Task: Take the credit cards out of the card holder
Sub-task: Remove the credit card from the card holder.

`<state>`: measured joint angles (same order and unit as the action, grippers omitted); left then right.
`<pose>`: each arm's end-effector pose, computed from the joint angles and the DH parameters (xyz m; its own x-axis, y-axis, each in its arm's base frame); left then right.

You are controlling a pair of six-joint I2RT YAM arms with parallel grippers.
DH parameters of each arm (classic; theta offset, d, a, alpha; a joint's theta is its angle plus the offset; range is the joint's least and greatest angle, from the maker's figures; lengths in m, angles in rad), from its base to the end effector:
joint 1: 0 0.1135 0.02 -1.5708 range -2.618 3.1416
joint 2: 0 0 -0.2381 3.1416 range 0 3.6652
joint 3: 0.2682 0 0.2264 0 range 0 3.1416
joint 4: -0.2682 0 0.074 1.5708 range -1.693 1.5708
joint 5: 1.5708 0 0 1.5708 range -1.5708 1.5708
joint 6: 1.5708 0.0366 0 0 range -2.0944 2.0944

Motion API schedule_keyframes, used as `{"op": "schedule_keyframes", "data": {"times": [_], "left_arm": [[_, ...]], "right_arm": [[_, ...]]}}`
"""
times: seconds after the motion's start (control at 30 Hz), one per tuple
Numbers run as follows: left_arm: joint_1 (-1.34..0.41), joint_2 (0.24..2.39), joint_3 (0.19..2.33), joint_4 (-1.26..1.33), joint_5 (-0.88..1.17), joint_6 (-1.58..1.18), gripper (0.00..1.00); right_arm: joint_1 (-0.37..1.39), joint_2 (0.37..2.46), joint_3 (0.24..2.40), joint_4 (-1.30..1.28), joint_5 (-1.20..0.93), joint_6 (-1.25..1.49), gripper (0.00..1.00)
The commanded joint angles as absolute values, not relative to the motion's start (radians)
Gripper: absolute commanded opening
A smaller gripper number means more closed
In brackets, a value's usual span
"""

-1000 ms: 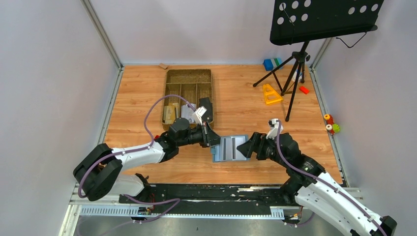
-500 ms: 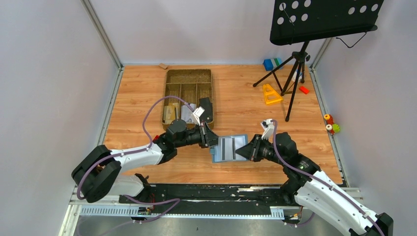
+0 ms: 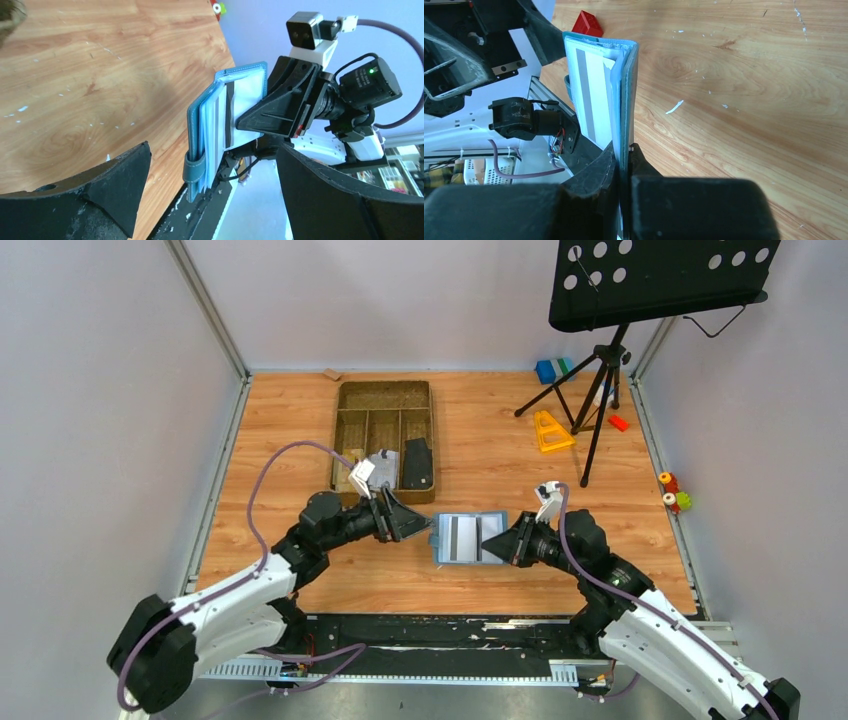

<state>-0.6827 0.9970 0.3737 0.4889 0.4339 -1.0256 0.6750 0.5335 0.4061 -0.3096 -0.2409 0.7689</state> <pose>0.1527 -0.1440 0.2204 -0.8197 -0.3333 -0.4657 0.3756 0.3010 -0.8765 0.1026 0.0933 0.2200 -0.7768 0.2432 -0.5809 -0.3277 0.6317 0.7026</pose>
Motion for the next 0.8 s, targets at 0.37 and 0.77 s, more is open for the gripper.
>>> {"op": "schedule_keyframes", "data": {"times": [0.37, 0.77], "left_arm": [[-0.6, 0.748, 0.277, 0.458, 0.422, -0.967, 1.0], [-0.675, 0.893, 0.29, 0.665, 0.478, -0.996, 0.97]], "right_arm": [[0.669, 0.541, 0.443, -0.177, -0.267, 0.842, 0.0], [0.67, 0.605, 0.469, -0.113, -0.336, 0.86, 0.0]]}}
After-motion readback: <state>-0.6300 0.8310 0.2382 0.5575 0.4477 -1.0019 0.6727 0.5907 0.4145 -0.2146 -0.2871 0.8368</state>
